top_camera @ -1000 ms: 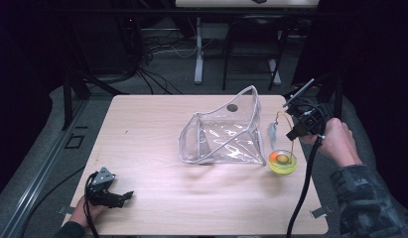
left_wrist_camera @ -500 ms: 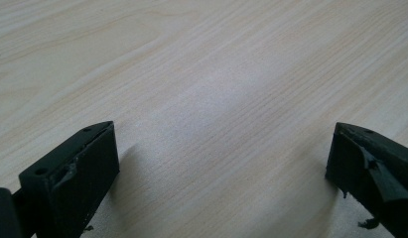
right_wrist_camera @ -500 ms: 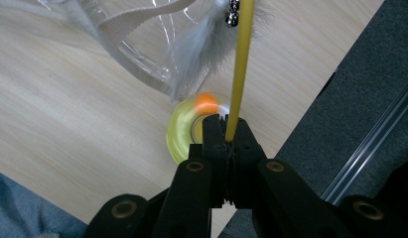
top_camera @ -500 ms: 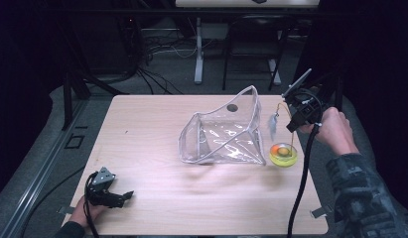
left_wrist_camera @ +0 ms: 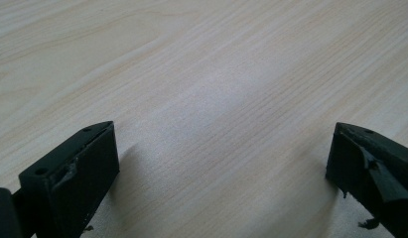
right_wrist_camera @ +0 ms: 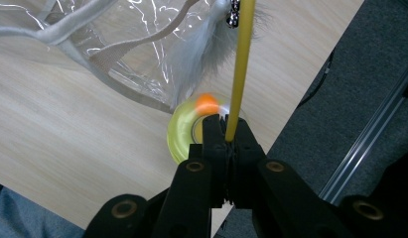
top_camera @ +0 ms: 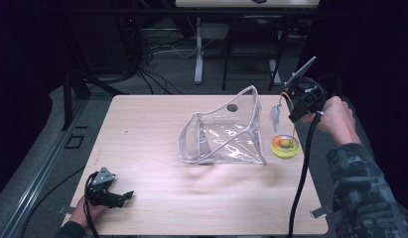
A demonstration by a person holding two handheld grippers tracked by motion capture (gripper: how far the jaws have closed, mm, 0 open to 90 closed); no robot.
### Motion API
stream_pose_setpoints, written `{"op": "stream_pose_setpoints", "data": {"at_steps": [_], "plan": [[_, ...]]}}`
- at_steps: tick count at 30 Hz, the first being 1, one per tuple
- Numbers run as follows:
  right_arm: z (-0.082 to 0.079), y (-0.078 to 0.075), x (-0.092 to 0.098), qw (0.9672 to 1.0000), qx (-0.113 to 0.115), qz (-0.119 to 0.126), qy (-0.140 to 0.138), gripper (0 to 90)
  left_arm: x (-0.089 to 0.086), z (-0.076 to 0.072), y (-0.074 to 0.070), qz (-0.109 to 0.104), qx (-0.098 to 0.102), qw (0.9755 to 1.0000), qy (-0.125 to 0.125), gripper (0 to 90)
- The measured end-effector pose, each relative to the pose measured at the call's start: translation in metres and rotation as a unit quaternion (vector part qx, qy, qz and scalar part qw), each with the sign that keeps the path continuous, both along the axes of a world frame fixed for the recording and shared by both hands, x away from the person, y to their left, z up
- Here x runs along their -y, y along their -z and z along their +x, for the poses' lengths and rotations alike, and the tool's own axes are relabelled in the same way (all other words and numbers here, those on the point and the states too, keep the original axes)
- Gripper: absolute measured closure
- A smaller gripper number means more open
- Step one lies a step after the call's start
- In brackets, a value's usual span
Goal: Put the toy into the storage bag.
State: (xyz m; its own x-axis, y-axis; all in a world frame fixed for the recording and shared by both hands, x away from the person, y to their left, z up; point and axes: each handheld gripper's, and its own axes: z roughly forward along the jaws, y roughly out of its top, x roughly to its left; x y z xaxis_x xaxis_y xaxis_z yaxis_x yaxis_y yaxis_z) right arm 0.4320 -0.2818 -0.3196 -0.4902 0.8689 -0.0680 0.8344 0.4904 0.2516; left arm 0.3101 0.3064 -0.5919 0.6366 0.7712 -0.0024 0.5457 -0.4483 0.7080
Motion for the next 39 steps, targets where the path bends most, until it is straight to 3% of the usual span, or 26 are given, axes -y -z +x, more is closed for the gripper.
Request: {"op": "stream_pose_setpoints", "data": {"at_steps": [12, 23, 39], "plan": [[0.005, -0.032, -0.005, 0.9999, 0.013, -0.004, -0.003, 88.1, 0.000, 0.000, 0.000, 0.001, 0.001, 1.0000, -0.001, 0.0], [0.010, -0.048, -0.014, 0.9997, 0.022, -0.008, -0.003, 88.1, 0.000, 0.000, 0.000, 0.000, 0.000, 1.0000, 0.000, 0.0], [0.010, -0.085, -0.020, 0.9988, 0.046, -0.015, -0.007, 88.1, 0.000, 0.000, 0.000, 0.000, 0.000, 1.0000, 0.000, 0.0]]}}
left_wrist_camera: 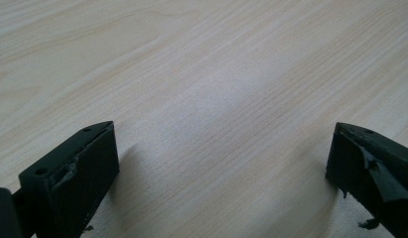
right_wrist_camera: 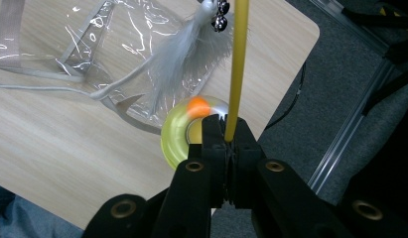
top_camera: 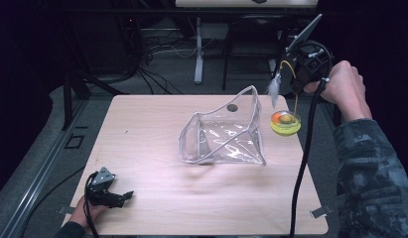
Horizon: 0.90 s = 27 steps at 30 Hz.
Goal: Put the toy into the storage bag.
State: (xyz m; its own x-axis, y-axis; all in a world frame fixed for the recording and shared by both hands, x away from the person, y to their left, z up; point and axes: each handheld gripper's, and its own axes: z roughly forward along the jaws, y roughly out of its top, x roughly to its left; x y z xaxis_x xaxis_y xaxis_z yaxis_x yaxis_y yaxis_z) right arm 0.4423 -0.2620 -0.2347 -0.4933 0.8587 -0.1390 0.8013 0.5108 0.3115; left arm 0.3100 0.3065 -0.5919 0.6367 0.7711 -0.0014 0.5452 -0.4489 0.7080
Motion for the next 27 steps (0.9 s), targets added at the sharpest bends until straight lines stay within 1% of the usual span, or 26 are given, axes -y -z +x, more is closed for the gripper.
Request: {"op": "stream_pose_setpoints", "data": {"at_steps": [1, 4, 5, 6, 7, 8, 9, 12, 13, 14, 16, 17, 19, 21, 23, 26, 27], "plan": [[-0.001, -0.005, -0.001, 1.0000, 0.002, 0.000, 0.000, 88.1, 0.000, 0.000, 0.000, 0.000, 0.000, 1.0000, 0.000, 0.0], [-0.002, -0.010, -0.001, 1.0000, 0.006, 0.000, 0.000, 88.1, 0.000, 0.000, 0.000, 0.000, 0.000, 1.0000, 0.000, 0.0], [-0.004, -0.016, -0.001, 0.9999, 0.013, 0.001, -0.001, 88.1, 0.000, 0.000, 0.000, 0.000, 0.000, 1.0000, 0.000, 0.0], [-0.004, -0.016, -0.001, 0.9999, 0.013, 0.001, -0.001, 88.1, 0.000, 0.000, 0.000, 0.000, 0.000, 1.0000, 0.000, 0.0], [-0.006, -0.023, -0.001, 0.9998, 0.018, 0.002, 0.002, 88.1, 0.000, 0.000, 0.000, 0.000, 0.000, 1.0000, 0.000, 0.0], [-0.006, -0.023, -0.001, 0.9998, 0.018, 0.002, 0.002, 88.1, 0.000, 0.000, 0.000, 0.000, 0.000, 1.0000, 0.000, 0.0], [-0.007, -0.029, -0.002, 0.9998, 0.021, 0.004, 0.003, 88.0, 0.000, 0.000, 0.000, 0.000, 0.000, 1.0000, 0.000, 0.0], [-0.008, -0.032, -0.002, 0.9997, 0.025, 0.004, 0.002, 88.1, 0.000, 0.000, 0.000, 0.000, 0.000, 1.0000, 0.000, 0.0], [-0.009, -0.035, -0.003, 0.9997, 0.026, 0.002, 0.002, 88.1, 0.000, 0.000, 0.000, 0.000, 0.000, 1.0000, 0.000, 0.0], [-0.009, -0.039, -0.004, 0.9996, 0.030, 0.003, 0.000, 88.1, 0.000, 0.000, 0.000, 0.000, 0.000, 1.0000, 0.000, 0.0], [-0.010, -0.040, -0.004, 0.9995, 0.032, 0.003, 0.001, 88.0, 0.000, 0.000, 0.000, 0.000, 0.000, 1.0000, 0.000, 0.0], [-0.011, -0.045, -0.005, 0.9993, 0.037, 0.007, 0.001, 88.0, 0.000, 0.000, 0.000, 0.000, 0.000, 1.0000, 0.000, 0.0], [-0.011, -0.046, -0.006, 0.9993, 0.038, 0.007, 0.001, 88.1, 0.000, 0.000, 0.000, 0.000, 0.000, 1.0000, 0.000, 0.0], [-0.012, -0.051, -0.009, 0.9991, 0.043, 0.005, -0.002, 88.1, 0.000, 0.000, 0.000, 0.000, 0.000, 1.0000, 0.000, 0.0], [-0.012, -0.053, -0.010, 0.9991, 0.041, 0.004, -0.003, 88.1, 0.000, 0.000, 0.000, 0.000, 0.000, 1.0000, 0.000, 0.0], [-0.013, -0.057, -0.015, 0.9988, 0.048, 0.005, -0.008, 88.0, 0.000, 0.000, 0.000, 0.000, 0.000, 1.0000, 0.000, 0.0], [-0.013, -0.060, -0.019, 0.9985, 0.053, 0.007, -0.010, 88.1, 0.000, 0.000, 0.000, 0.000, 0.000, 1.0000, 0.000, 0.0]]}}
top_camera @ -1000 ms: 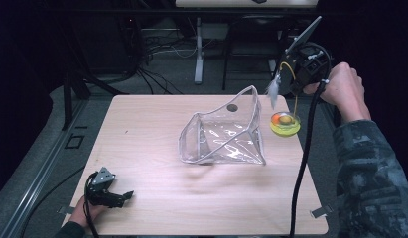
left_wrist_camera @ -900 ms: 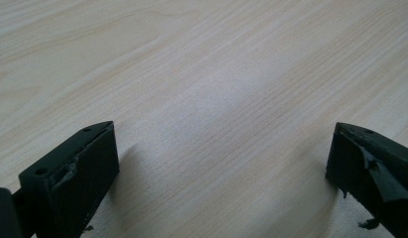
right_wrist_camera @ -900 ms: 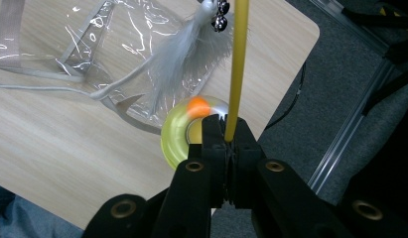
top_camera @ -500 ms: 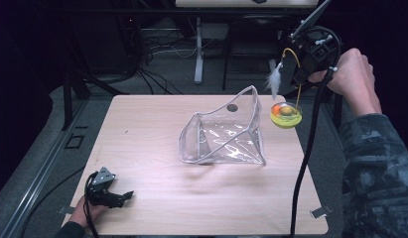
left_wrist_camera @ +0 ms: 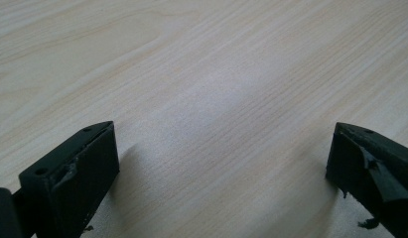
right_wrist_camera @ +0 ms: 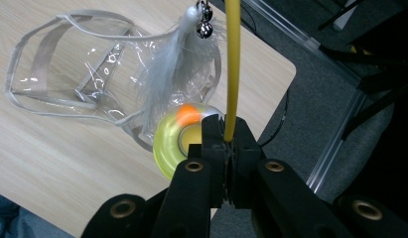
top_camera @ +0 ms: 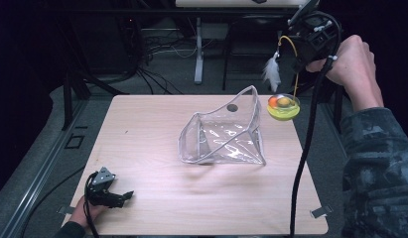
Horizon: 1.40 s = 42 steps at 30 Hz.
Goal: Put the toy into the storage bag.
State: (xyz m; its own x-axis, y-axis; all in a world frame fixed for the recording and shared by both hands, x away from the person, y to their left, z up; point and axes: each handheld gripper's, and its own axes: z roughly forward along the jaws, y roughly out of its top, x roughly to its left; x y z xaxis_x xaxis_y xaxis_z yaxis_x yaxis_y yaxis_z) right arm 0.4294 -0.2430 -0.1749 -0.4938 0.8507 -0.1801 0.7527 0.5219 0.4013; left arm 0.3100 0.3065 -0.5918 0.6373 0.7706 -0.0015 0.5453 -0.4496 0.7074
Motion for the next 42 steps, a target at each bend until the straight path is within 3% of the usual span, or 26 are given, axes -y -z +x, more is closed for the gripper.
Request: {"op": "stream_pose_setpoints", "data": {"at_steps": [11, 21, 31, 42], "plan": [[0.000, -0.008, -0.022, 0.9996, 0.020, 0.012, -0.015, 88.0, 0.000, 0.000, 0.000, -0.001, 0.000, 1.0000, 0.000, 0.0], [0.004, -0.006, -0.048, 0.9986, 0.025, 0.020, -0.041, 88.0, 0.000, 0.000, 0.000, 0.000, 0.000, 1.0000, -0.001, 0.0], [0.008, 0.002, -0.072, 0.9972, 0.023, 0.027, -0.065, 88.0, 0.000, 0.000, 0.000, 0.000, 0.000, 1.0000, -0.001, 0.0], [0.016, 0.021, -0.096, 0.9956, 0.014, 0.040, -0.083, 88.0, 0.000, 0.000, 0.000, 0.000, 0.000, 1.0000, -0.001, 0.0]]}}
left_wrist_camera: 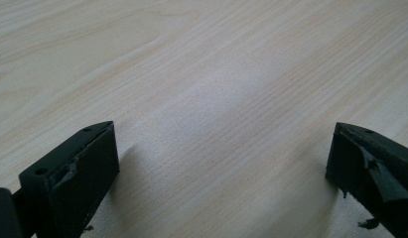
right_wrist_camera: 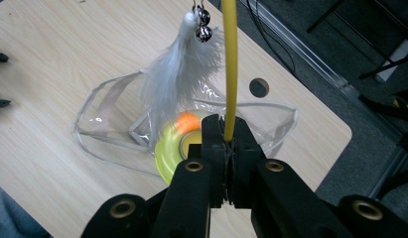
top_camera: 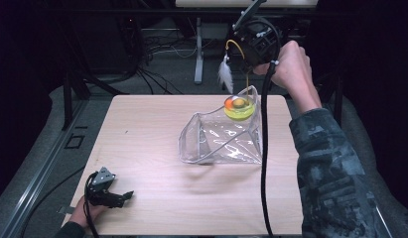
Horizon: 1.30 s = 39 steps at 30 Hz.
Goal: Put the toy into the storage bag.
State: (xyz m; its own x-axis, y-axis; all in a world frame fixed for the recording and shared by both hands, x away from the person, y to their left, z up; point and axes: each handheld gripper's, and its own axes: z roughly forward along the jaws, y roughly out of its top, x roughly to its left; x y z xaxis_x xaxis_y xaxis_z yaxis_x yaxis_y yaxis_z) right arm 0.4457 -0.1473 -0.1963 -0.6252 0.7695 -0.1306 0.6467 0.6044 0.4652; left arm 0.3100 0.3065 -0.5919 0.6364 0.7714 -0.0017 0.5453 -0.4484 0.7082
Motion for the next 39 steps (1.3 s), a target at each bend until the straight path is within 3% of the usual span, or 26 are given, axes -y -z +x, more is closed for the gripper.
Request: {"op": "stream_pose_setpoints", "data": {"at_steps": [13, 26, 39], "plan": [[0.009, 0.040, -0.014, 0.9996, -0.026, 0.006, -0.008, 88.0, 0.000, 0.000, 0.000, 0.000, 0.000, 1.0000, 0.000, 0.0], [0.017, 0.092, -0.011, 0.9984, -0.056, 0.001, -0.005, 88.0, 0.000, 0.000, 0.000, 0.000, 0.000, 1.0000, 0.000, 0.0], [0.018, 0.126, -0.002, 0.9970, -0.078, 0.003, 0.004, 88.0, 0.000, 0.000, 0.000, 0.000, 0.000, 1.0000, 0.000, 0.0]]}}
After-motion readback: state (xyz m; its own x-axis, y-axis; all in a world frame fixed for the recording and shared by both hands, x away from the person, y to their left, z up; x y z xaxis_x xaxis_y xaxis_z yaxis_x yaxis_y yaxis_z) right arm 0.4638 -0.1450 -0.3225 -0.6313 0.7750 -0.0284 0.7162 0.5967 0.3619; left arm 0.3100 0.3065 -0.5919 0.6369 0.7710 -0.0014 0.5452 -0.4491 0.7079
